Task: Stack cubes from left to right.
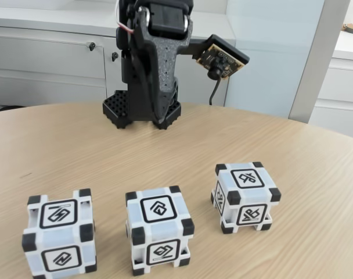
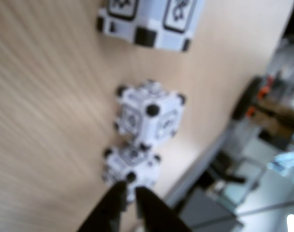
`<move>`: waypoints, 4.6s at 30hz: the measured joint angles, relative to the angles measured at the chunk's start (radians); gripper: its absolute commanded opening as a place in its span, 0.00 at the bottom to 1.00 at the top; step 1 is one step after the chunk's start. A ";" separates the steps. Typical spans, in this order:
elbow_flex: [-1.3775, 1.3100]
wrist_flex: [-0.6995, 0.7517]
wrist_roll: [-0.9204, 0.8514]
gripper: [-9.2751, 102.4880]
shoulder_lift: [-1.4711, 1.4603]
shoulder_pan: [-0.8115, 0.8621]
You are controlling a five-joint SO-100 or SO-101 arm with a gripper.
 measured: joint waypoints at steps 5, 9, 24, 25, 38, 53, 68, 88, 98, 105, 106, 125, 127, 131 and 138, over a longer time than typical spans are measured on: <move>0.000 0.000 0.000 0.08 0.000 0.000; 0.000 0.000 0.000 0.08 0.000 0.000; 0.000 0.000 0.006 0.08 0.000 0.000; 0.000 0.000 0.006 0.08 0.000 0.000; -0.052 0.000 -0.018 0.08 -0.149 0.000; -0.612 -0.061 0.160 0.08 -1.015 0.008; -0.808 -0.061 0.379 0.08 -1.488 -0.052; -0.813 -0.061 0.649 0.48 -1.513 -0.445; -0.813 -0.072 0.588 0.50 -1.664 -0.434; -0.813 -0.199 0.554 0.47 -1.799 -0.434; -0.813 -0.215 0.549 0.47 -1.812 -0.434; -0.821 -0.242 0.555 0.08 -1.829 -0.436; -0.822 -0.256 0.538 0.08 -1.770 -0.434; -0.821 -0.238 0.485 0.08 -1.605 -0.434; -0.821 -0.238 0.351 0.08 -1.295 -0.385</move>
